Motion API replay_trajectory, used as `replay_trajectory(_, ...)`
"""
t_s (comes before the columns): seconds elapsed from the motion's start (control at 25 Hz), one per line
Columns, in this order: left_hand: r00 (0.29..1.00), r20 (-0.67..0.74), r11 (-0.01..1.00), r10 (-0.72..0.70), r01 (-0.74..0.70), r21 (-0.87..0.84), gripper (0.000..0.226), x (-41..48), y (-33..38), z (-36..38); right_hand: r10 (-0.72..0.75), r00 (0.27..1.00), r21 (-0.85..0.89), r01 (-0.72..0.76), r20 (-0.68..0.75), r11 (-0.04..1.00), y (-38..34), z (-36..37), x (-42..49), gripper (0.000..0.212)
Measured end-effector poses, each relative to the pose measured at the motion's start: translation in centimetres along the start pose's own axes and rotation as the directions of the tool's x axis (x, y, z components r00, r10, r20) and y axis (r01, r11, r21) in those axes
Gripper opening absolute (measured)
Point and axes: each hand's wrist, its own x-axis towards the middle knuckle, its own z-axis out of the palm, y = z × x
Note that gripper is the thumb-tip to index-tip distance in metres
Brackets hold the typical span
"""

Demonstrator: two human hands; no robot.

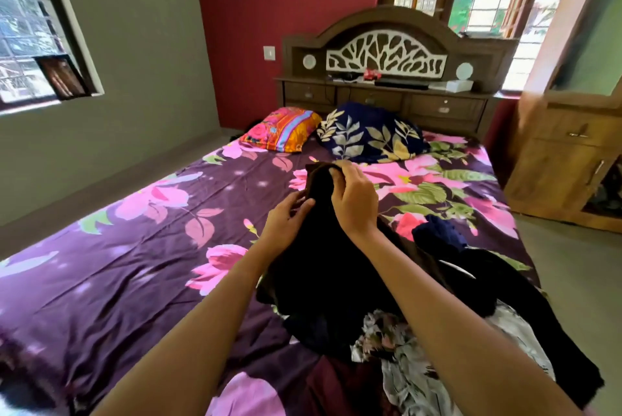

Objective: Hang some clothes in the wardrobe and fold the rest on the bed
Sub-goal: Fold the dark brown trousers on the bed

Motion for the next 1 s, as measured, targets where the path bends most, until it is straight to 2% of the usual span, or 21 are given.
replay_trajectory(0.12, 0.994, -0.080, 0.997, 0.068, -0.065, 0.050, 0.028, -1.3, 2.3, -2.6, 0.003, 0.995, 0.074, 0.004, -0.104, 0.997, -4.0, -0.8, 0.7, 0.024)
replay_trajectory(0.2, 0.984, -0.124, 0.988, 0.128, -0.117, 0.096, 0.026, -2.5, 3.7, -5.0, 0.048, 0.985, 0.158, -0.022, -0.166, 0.987, -6.8, -1.0, 1.1, 0.022)
replay_trajectory(0.32, 0.971, -0.195, 0.984, 0.139, -0.114, 0.135, 0.022, -4.5, 4.6, -9.2, 0.147, 0.960, 0.268, -0.081, -0.237, 0.960, -10.6, -1.4, 1.1, 0.019)
replay_trajectory(0.4, 0.979, -0.143, 0.983, 0.146, -0.128, 0.131, 0.014, -5.6, 4.4, -11.6, 0.236, 0.949, 0.317, -0.162, -0.209, 0.934, -12.2, -1.3, 0.8, 0.021)
replay_trajectory(0.48, 0.977, -0.153, 0.979, 0.147, -0.122, 0.163, 0.017, -6.5, 4.6, -13.2, 0.261, 0.950, 0.329, -0.194, -0.173, 0.924, -13.2, -1.2, 0.2, 0.020)
replay_trajectory(0.64, 0.874, -0.454, 0.951, 0.171, -0.027, 0.307, 0.025, -6.9, 6.5, -15.7, 0.244, 0.965, 0.318, -0.204, -0.091, 0.926, -14.6, -1.1, -0.4, 0.017)
replay_trajectory(0.72, 0.845, -0.491, 0.941, 0.214, -0.043, 0.336, 0.023, -6.6, 7.4, -16.6, 0.172, 0.984, 0.274, -0.154, -0.044, 0.949, -14.6, -1.0, -0.3, 0.015)
replay_trajectory(0.84, 0.825, -0.419, 0.889, 0.380, -0.200, 0.412, 0.016, -6.3, 8.7, -17.2, -0.117, 0.985, 0.385, 0.061, 0.123, 0.921, -14.7, -0.6, 0.3, 0.031)
replay_trajectory(0.92, 0.827, -0.298, 0.827, 0.477, -0.308, 0.470, 0.018, -6.6, 8.6, -17.0, -0.287, 0.897, 0.457, 0.111, 0.337, 0.882, -15.0, -0.2, 0.1, 0.044)
replay_trajectory(1.0, 0.822, -0.232, 0.792, 0.520, -0.362, 0.492, 0.021, -6.9, 7.9, -17.0, -0.369, 0.783, 0.461, 0.119, 0.501, 0.879, -15.0, 0.4, -0.4, 0.044)
